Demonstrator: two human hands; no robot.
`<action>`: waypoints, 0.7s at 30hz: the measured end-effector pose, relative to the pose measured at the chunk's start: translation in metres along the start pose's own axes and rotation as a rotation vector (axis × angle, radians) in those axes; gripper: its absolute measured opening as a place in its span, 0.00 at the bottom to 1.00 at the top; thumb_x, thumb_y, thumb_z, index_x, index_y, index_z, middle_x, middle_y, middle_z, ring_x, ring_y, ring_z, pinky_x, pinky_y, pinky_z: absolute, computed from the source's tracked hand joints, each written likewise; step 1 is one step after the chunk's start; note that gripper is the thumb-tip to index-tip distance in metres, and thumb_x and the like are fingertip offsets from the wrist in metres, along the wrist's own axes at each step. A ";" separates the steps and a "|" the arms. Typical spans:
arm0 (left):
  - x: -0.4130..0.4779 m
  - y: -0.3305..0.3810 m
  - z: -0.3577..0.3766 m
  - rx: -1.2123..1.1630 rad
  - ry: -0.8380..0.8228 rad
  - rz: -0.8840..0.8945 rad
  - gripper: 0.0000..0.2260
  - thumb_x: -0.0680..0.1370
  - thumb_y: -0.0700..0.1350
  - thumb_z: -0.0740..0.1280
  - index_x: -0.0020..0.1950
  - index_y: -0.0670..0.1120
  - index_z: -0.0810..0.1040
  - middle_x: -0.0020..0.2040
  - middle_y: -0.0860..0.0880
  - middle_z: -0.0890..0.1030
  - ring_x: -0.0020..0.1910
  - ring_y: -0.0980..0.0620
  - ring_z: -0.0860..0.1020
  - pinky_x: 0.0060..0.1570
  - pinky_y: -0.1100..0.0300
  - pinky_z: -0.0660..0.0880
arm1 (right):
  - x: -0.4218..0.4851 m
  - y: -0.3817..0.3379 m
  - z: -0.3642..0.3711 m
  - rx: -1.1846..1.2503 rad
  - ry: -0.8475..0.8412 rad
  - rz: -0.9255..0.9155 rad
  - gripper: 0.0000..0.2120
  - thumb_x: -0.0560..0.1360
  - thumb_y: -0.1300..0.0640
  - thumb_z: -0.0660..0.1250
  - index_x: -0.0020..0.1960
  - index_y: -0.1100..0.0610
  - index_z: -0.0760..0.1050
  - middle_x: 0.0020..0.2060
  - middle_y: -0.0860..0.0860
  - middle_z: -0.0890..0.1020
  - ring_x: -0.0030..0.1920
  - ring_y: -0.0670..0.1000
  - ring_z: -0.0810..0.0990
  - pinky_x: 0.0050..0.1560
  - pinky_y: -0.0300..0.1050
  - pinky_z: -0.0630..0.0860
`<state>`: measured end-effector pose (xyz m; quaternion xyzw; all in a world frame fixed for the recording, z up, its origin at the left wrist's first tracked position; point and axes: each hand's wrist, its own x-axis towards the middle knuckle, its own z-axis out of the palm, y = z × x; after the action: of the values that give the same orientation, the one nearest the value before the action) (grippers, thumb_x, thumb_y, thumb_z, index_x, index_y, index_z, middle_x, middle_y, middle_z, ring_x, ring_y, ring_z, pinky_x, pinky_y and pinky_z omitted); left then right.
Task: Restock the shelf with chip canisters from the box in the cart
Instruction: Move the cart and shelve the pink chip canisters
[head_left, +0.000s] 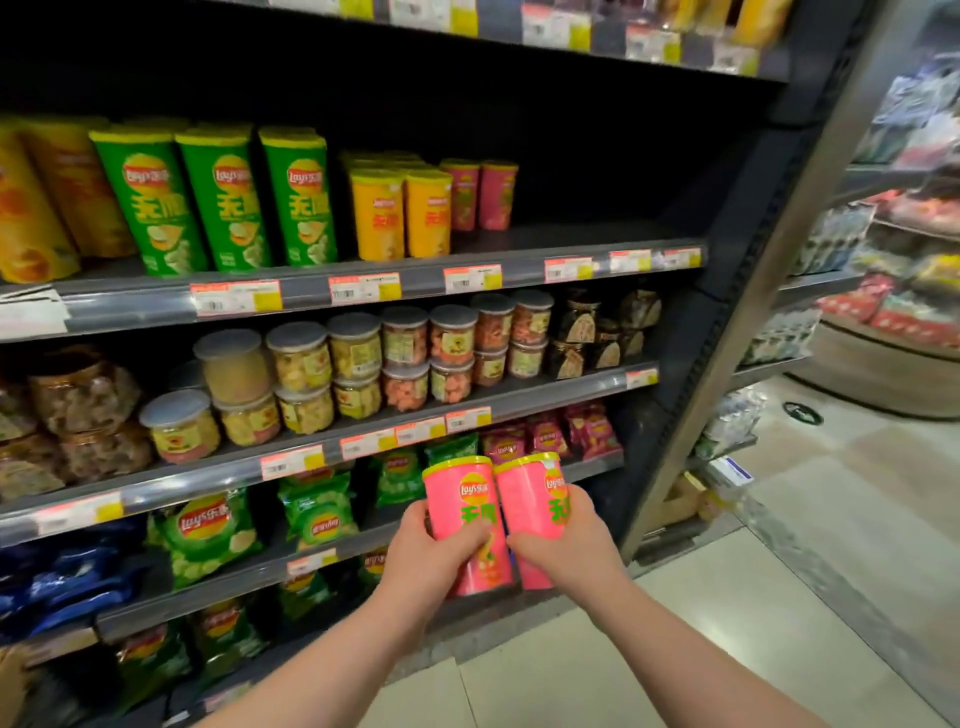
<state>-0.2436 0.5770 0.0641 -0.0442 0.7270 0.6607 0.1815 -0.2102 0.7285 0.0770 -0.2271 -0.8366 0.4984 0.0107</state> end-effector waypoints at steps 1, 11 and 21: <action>0.006 0.005 0.005 -0.009 -0.010 0.005 0.30 0.59 0.56 0.74 0.58 0.53 0.70 0.52 0.50 0.81 0.48 0.51 0.82 0.53 0.49 0.79 | 0.006 -0.001 -0.006 0.010 0.012 -0.001 0.27 0.65 0.57 0.75 0.58 0.51 0.64 0.45 0.44 0.75 0.45 0.44 0.76 0.45 0.41 0.71; 0.101 0.072 0.063 -0.103 -0.156 0.078 0.29 0.55 0.55 0.76 0.53 0.54 0.73 0.52 0.48 0.83 0.49 0.48 0.82 0.55 0.45 0.78 | 0.094 -0.028 -0.067 0.082 0.177 -0.025 0.27 0.65 0.56 0.75 0.56 0.48 0.63 0.48 0.45 0.77 0.48 0.47 0.77 0.47 0.44 0.73; 0.199 0.142 0.054 -0.144 -0.123 0.254 0.17 0.69 0.44 0.76 0.53 0.54 0.73 0.48 0.51 0.83 0.46 0.51 0.83 0.49 0.53 0.79 | 0.195 -0.099 -0.080 0.113 0.197 -0.188 0.27 0.68 0.57 0.75 0.59 0.48 0.63 0.47 0.43 0.77 0.46 0.41 0.77 0.47 0.43 0.76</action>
<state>-0.4612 0.6818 0.1305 0.0759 0.6649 0.7303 0.1371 -0.4025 0.8315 0.1596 -0.1945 -0.8197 0.5170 0.1520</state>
